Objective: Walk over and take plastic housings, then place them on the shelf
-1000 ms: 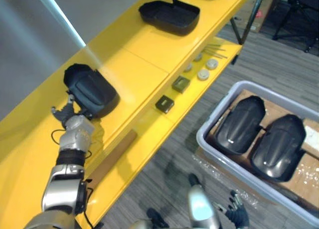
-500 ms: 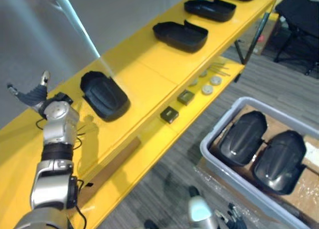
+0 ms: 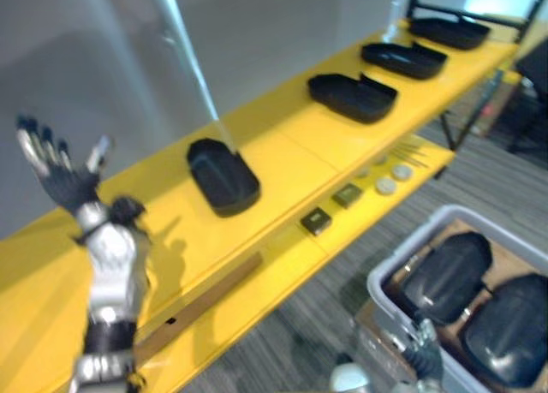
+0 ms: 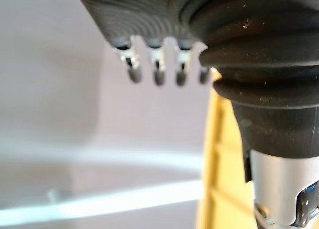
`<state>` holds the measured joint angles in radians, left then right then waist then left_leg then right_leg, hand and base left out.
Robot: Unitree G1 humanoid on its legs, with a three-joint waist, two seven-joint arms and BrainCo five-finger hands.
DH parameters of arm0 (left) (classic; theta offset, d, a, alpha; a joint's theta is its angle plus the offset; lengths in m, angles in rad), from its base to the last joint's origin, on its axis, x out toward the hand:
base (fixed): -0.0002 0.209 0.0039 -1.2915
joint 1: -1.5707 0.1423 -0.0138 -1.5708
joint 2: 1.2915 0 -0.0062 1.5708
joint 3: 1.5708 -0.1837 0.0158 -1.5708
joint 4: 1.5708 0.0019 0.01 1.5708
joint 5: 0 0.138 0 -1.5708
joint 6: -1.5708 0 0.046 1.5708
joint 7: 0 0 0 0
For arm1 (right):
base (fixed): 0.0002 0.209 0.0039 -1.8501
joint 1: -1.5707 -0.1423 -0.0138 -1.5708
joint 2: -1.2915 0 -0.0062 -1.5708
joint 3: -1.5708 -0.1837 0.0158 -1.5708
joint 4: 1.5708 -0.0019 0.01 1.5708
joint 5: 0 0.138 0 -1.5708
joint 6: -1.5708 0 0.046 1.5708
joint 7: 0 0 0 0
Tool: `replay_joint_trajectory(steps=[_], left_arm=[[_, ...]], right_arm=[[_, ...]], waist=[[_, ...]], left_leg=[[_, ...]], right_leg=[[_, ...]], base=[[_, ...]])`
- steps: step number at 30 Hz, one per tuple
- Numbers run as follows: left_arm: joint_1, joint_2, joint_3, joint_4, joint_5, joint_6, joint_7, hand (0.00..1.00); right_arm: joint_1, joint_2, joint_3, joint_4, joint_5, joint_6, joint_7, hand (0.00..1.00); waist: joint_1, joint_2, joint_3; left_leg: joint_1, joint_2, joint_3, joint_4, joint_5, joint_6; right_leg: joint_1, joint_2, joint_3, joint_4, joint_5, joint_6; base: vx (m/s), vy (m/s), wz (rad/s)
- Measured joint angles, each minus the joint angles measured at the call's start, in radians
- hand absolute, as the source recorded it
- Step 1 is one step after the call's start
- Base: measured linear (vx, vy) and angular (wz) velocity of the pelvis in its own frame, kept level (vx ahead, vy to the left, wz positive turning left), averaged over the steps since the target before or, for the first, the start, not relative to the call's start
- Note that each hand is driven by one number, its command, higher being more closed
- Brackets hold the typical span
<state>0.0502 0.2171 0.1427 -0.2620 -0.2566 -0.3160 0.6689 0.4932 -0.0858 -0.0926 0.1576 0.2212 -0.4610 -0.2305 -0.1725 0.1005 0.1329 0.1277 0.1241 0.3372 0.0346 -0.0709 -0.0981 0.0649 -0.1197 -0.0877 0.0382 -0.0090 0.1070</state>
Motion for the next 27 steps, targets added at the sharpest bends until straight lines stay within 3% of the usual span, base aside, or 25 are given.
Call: replay_joint_trajectory(steps=[1,5,6,12,16,19,24,27], left_arm=[[0.078,-0.024,0.001,-0.045,0.043,-0.015,-0.007,0.0],[0.15,-0.042,-0.004,-0.127,0.065,-0.054,-0.045,0.0],[0.146,-0.118,-0.048,-0.173,0.081,-0.055,-0.066,0.0],[0.146,-0.123,-0.05,-0.169,0.08,-0.055,-0.067,0.0],[0.141,-0.151,-0.097,-0.136,0.065,-0.044,-0.108,0.0],[0.142,-0.151,-0.138,-0.105,0.031,0.011,-0.162,0.0],[0.143,-0.151,-0.19,-0.056,-0.119,0.186,-0.314,0.0],[0.135,-0.151,-0.213,-0.052,-0.136,0.224,-0.336,0.0]], right_arm=[[-0.027,0.003,-0.026,-0.039,-0.012,-0.004,-0.023,0.0],[-0.093,0.004,-0.038,-0.14,-0.103,-0.02,-0.078,0.0],[-0.149,0.015,-0.003,-0.252,-0.116,0.001,-0.169,0.0],[-0.148,0.016,-0.003,-0.251,-0.113,0.001,-0.166,0.0],[-0.144,0.045,-0.002,-0.253,-0.045,0.007,-0.135,0.0],[-0.135,0.062,0.001,-0.266,0.006,0.033,-0.082,0.0],[-0.12,0.062,0.002,-0.272,0.128,0.093,-0.002,0.0],[-0.122,0.062,0.005,-0.272,0.129,0.115,0.013,0.0]], waist=[[0.031,-0.012,-0.005],[0.065,-0.02,-0.007],[0.082,-0.072,-0.014],[0.082,-0.079,-0.009],[0.082,-0.099,0.032],[0.084,-0.111,0.06],[0.086,-0.098,0.059],[0.084,-0.095,0.057]], left_leg=[[0.001,-0.002,-0.026,-0.009,0.009,-0.001],[0.013,-0.007,-0.055,-0.031,0.025,-0.005],[0.014,-0.011,-0.055,-0.043,0.027,-0.006],[0.014,-0.011,-0.056,-0.042,0.027,-0.006],[0.01,-0.014,-0.073,-0.026,0.027,-0.006],[0.001,-0.019,-0.083,-0.028,0.029,0.003],[-0.009,-0.023,-0.086,-0.031,0.034,0.001],[-0.02,-0.02,-0.084,-0.029,0.036,-0.001]], right_leg=[[0.021,-0.001,-0.029,-0.014,0.0,0.0],[0.05,-0.003,-0.056,-0.034,0.0,0.0],[0.061,-0.002,-0.059,-0.068,0.021,0.001],[0.06,-0.003,-0.059,-0.062,0.021,0.001],[0.06,-0.01,-0.07,-0.033,0.015,-0.002],[0.051,-0.016,-0.075,-0.008,0.001,-0.003],[0.032,-0.021,-0.076,0.012,-0.02,-0.001],[0.015,-0.019,-0.076,0.02,-0.017,0.002]], base=[[-0.01,-0.032,0.63],[-0.03,-0.021,0.27],[0.0,0.0,0.0],[0.0,0.0,0.0],[-0.03,0.004,0.09],[-0.1,0.009,0.09],[0.0,0.003,0.04],[0.06,-0.007,0.02]])
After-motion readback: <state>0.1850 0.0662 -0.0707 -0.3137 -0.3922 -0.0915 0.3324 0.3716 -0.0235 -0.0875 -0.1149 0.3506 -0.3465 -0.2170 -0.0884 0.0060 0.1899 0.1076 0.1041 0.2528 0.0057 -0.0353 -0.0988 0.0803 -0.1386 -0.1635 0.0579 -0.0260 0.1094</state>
